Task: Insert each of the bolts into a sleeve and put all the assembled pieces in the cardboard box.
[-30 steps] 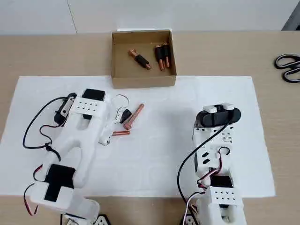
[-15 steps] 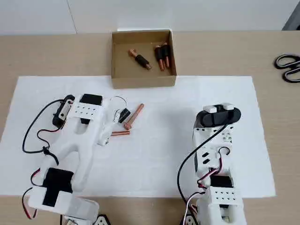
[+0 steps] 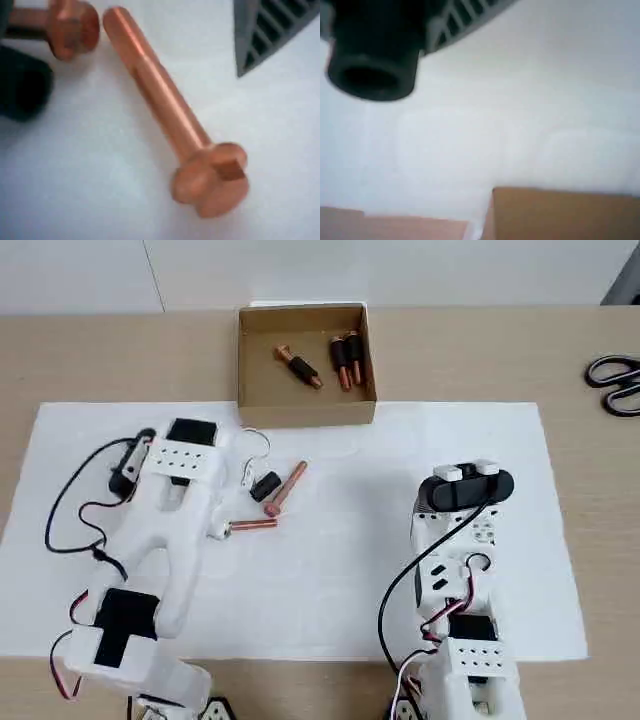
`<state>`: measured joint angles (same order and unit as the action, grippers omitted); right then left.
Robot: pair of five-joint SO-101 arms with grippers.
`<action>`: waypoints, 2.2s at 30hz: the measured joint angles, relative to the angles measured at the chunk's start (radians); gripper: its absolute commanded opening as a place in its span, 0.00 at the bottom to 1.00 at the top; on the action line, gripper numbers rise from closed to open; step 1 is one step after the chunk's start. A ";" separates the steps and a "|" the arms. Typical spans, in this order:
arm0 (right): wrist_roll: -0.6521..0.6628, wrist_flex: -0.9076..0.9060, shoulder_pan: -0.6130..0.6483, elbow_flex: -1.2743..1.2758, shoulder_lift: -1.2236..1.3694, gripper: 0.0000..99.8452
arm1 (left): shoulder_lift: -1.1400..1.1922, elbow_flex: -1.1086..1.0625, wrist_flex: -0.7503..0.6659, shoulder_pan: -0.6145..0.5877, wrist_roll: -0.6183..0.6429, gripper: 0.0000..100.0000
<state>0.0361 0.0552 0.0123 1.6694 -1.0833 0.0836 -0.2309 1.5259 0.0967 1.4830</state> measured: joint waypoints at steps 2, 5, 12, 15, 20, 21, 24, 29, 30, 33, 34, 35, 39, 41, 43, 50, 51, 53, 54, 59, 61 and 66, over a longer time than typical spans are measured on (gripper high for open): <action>0.000 0.000 0.000 0.000 0.000 0.00 | 0.000 0.034 0.026 0.000 0.000 0.30; 0.000 0.000 0.000 0.000 0.000 0.00 | 0.000 0.057 0.064 0.000 0.000 0.30; 0.000 0.000 0.000 0.000 0.000 0.00 | 0.000 0.057 0.103 0.000 0.000 0.30; 0.000 0.000 0.000 0.000 0.000 0.00 | 0.003 0.057 0.109 0.000 0.000 0.30; 0.000 0.000 0.000 0.000 0.000 0.00 | 0.003 0.037 0.104 0.000 -0.002 0.30; 0.000 0.000 0.000 0.000 0.000 0.00 | 0.003 0.020 0.095 0.000 -0.002 0.30; 0.000 0.000 0.000 0.000 0.000 0.00 | 0.003 -0.044 0.055 0.000 -0.002 0.30; 0.000 0.000 0.000 0.000 0.000 0.00 | 0.003 -0.086 0.008 0.000 -0.002 0.30; 0.000 0.000 0.000 0.000 0.000 0.00 | 0.003 -0.087 0.008 0.000 -0.002 0.29; 0.000 0.000 0.000 0.000 0.000 0.00 | 0.003 -0.087 0.006 0.000 -0.002 0.20; 0.000 0.000 0.000 0.000 0.000 0.00 | 0.003 -0.087 0.006 0.000 -0.002 0.17; 0.000 0.000 0.000 0.000 0.000 0.00 | 0.003 -0.087 0.006 0.000 -0.002 0.14; 0.000 0.000 0.000 0.000 0.000 0.00 | 0.003 -0.087 -0.014 0.000 -0.002 0.11; 0.000 0.000 0.000 0.000 0.000 0.00 | 0.003 -0.101 -0.020 0.000 -0.002 0.11; 0.000 0.000 0.000 0.000 0.000 0.00 | 0.003 -0.127 -0.046 0.000 -0.002 0.11; 0.000 0.000 0.000 0.000 0.000 0.00 | 0.003 -0.187 -0.112 0.002 -0.032 0.11; 0.000 0.000 0.000 0.000 0.000 0.00 | 0.003 -0.187 -0.112 0.002 -0.049 0.11; 0.000 0.000 0.000 0.000 0.000 0.00 | 0.003 -0.164 -0.080 0.002 -0.064 0.11; 0.000 0.000 0.000 0.000 0.000 0.00 | 0.003 -0.149 -0.064 0.002 -0.068 0.11; 0.000 0.000 0.000 0.000 0.000 0.00 | 0.003 -0.109 -0.021 0.002 -0.069 0.11; 0.000 0.000 0.000 0.000 0.000 0.00 | 0.003 -0.106 -0.018 0.002 -0.069 0.11; 0.000 0.000 0.000 0.000 0.000 0.00 | 0.003 -0.106 -0.025 0.002 -0.069 0.11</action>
<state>0.0361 0.0552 0.0123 1.6694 -1.0833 0.0867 -0.3368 1.5014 0.0982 1.4139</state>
